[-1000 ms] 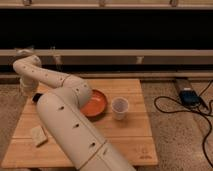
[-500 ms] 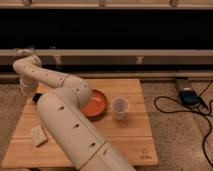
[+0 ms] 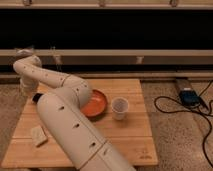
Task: Push the eraser across the table
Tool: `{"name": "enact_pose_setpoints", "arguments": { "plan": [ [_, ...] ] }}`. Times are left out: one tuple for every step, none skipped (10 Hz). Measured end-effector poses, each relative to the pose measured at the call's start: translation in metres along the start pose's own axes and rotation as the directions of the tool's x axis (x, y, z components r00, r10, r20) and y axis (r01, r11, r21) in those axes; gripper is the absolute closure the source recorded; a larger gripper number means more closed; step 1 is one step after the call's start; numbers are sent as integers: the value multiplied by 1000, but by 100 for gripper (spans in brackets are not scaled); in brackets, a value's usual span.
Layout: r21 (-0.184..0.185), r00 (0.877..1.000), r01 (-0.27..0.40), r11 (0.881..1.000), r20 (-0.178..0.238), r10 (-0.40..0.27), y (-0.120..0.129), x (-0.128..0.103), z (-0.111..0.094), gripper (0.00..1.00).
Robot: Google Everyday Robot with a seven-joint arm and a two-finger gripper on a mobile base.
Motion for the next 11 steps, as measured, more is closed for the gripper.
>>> {"name": "enact_pose_setpoints", "arguments": {
  "plan": [
    [7, 1000, 0, 1000, 18, 0, -5, 3, -3, 100],
    [11, 999, -5, 1000, 44, 5, -14, 8, -7, 100],
    [15, 998, -7, 1000, 70, 6, -21, 11, -8, 100],
    [13, 996, -6, 1000, 86, 4, -21, 10, -9, 100],
    [13, 995, 1, 1000, 105, -3, -21, 9, -9, 100],
    [16, 992, 7, 1000, 124, -8, -24, 8, -9, 100],
    [17, 991, 9, 1000, 136, -11, -27, 5, -9, 100],
    [16, 990, 17, 1000, 143, -19, -26, 2, -7, 100],
    [16, 988, 25, 1000, 149, -27, -25, -3, -5, 100],
    [14, 988, 37, 999, 151, -38, -24, -8, -2, 100],
    [11, 987, 47, 999, 152, -48, -24, -12, 1, 100]
  ]
}}
